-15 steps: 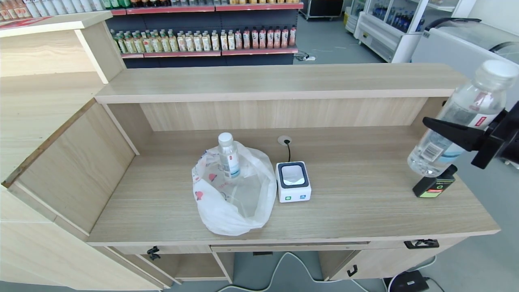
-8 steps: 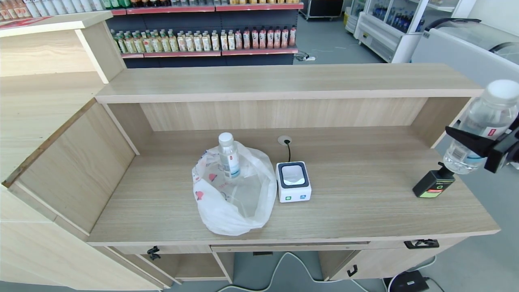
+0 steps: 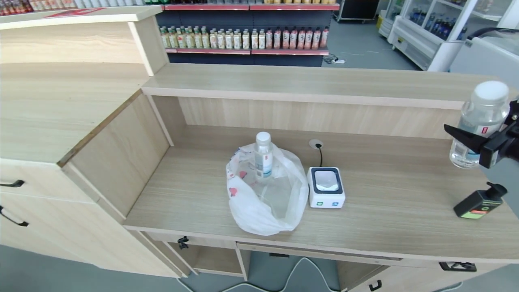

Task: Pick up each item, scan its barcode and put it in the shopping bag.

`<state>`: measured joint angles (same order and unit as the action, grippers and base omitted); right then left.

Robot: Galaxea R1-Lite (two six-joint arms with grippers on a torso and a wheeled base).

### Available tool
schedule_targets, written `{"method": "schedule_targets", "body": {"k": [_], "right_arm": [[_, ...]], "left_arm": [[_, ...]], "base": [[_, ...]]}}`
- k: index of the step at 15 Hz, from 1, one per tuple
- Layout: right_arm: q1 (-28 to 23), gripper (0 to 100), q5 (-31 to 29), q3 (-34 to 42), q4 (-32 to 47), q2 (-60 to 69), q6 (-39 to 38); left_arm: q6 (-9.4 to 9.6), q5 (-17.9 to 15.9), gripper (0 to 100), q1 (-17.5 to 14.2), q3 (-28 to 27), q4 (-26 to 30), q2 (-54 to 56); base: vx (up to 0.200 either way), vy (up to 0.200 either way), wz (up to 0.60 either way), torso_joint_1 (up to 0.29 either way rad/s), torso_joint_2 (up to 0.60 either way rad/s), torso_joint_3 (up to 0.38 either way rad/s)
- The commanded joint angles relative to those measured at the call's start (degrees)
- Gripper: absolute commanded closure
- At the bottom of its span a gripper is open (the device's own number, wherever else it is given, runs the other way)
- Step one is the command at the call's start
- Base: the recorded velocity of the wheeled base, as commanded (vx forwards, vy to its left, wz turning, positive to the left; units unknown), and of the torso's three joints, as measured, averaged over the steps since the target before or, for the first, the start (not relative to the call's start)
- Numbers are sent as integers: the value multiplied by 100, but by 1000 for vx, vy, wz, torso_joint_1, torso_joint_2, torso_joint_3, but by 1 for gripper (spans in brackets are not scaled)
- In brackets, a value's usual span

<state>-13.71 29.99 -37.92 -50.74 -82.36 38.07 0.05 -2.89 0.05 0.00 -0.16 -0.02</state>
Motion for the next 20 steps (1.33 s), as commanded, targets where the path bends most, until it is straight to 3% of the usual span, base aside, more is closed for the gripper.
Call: {"method": "schedule_targets", "body": {"k": [1,4,10,14,17,20], "right_arm": [[71,100,-37,-57,-226,-333,16],[229,100,7,22,-815,-905,201],[176,100,350,-321,-1114,-1871,1036],[-61,100,1220,-391,-1377,-2197,1211],[-413,100,2266,-453,-938,-2355,2029],[-676,100,2714,-541,-622,-2548,2521]], "left_arm": [[-5,-1,0,4,0,-2,2],[4,-1,0,-5,0,7,2],[-5,-1,0,4,0,-2,2],[4,-1,0,-5,0,-2,2],[4,-1,0,4,0,-2,2],[4,-1,0,-5,-9,7,2]], "base": [[0,0,600,7,7,7],[0,0,600,4,-1,1],[0,0,0,0,0,0],[0,0,0,0,0,0],[0,0,0,0,0,0],[0,0,0,0,0,0]]}}
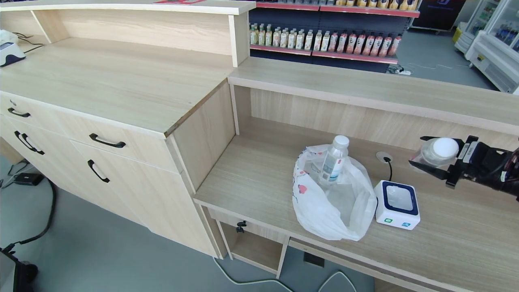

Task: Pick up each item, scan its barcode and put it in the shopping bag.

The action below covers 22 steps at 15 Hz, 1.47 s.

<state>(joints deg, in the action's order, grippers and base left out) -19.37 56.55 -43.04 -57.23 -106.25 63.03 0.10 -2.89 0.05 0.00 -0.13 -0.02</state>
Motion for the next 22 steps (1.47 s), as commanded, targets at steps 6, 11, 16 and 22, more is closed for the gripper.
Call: {"method": "schedule_targets", "body": {"k": [6,11,16,22], "right_arm": [[-155,100,436,-248,28,-554,245],[-155,100,708,-301,-16,-844,571],[-128,100,734,-354,11,-959,773],[-84,100,708,-354,63,-1029,957]], "left_arm": [[-1,-1,0,-5,0,-4,2],[-1,-1,0,4,0,-4,2],[-10,-1,0,4,0,5,2],[-1,-1,0,4,0,-4,2]], "base": [[0,0,0,0,0,0],[0,0,0,0,0,0],[0,0,0,0,0,0],[0,0,0,0,0,0]]}}
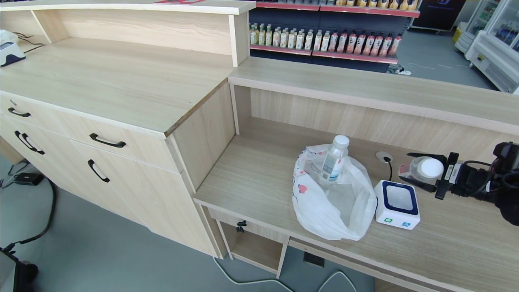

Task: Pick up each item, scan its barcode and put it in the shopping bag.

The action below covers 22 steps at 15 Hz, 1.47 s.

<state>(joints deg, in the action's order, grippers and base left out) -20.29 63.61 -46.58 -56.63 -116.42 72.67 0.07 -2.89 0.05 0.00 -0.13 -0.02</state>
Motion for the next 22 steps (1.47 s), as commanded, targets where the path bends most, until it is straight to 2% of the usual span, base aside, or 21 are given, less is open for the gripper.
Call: {"method": "schedule_targets", "body": {"k": [1,15,17,19,21,22], "right_arm": [[25,100,2,0,2,-47,19],[77,100,-15,-211,55,111,-16],[306,100,-59,-317,415,814,-833],[587,100,-516,-255,1365,2123,-2371],[1114,100,-1466,-273,2323,3319,-4076],[1484,100,-2239,-220,2542,3723,-4780]], "left_arm": [[1,-1,0,-5,0,-4,2],[1,-1,0,4,0,5,2],[1,-1,0,-5,0,5,2],[-7,-1,0,4,0,5,2],[1,-1,0,4,0,5,2],[1,-1,0,-5,0,-4,2]], "base": [[0,0,0,0,0,0],[0,0,0,0,0,0],[0,0,0,0,0,0],[0,0,0,0,0,0],[0,0,0,0,0,0],[0,0,0,0,0,0]]}}
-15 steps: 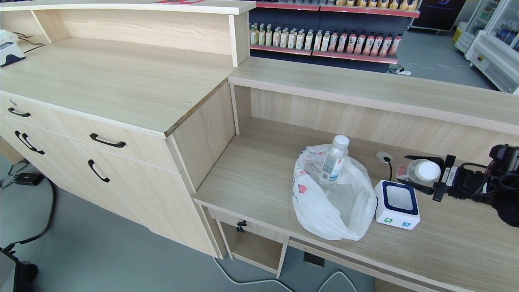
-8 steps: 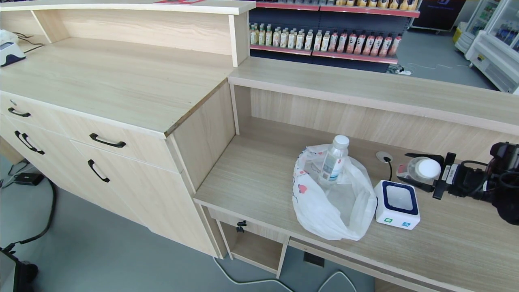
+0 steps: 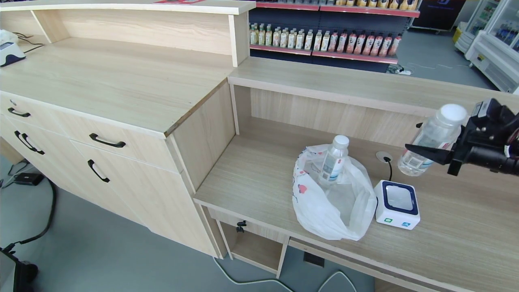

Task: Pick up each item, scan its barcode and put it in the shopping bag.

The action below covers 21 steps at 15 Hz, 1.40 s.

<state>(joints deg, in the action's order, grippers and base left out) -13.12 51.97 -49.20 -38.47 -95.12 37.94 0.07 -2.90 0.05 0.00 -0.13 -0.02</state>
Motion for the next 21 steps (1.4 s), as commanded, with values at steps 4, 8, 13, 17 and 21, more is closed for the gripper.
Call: {"method": "schedule_targets", "body": {"k": [4,8,13,17,21], "right_arm": [[1285,100,-2973,649,947,1664,-2308],[1470,100,-3131,763,1088,1725,-2361],[1364,100,-3167,860,1026,1822,-2053],[1514,100,-3202,816,956,1743,-1746],[1892,100,-3465,842,595,1523,-1746]], "left_arm": [[-7,0,0,-5,-9,-4,2],[1,0,0,-5,0,5,2],[1,0,0,4,0,-4,2],[1,0,0,-5,0,-4,2],[1,9,0,-5,0,-4,2]], "base": [[0,0,0,0,0,0],[0,0,0,0,0,0],[0,0,0,0,0,0],[0,0,300,4,1,4],[0,0,600,4,0,4]]}}
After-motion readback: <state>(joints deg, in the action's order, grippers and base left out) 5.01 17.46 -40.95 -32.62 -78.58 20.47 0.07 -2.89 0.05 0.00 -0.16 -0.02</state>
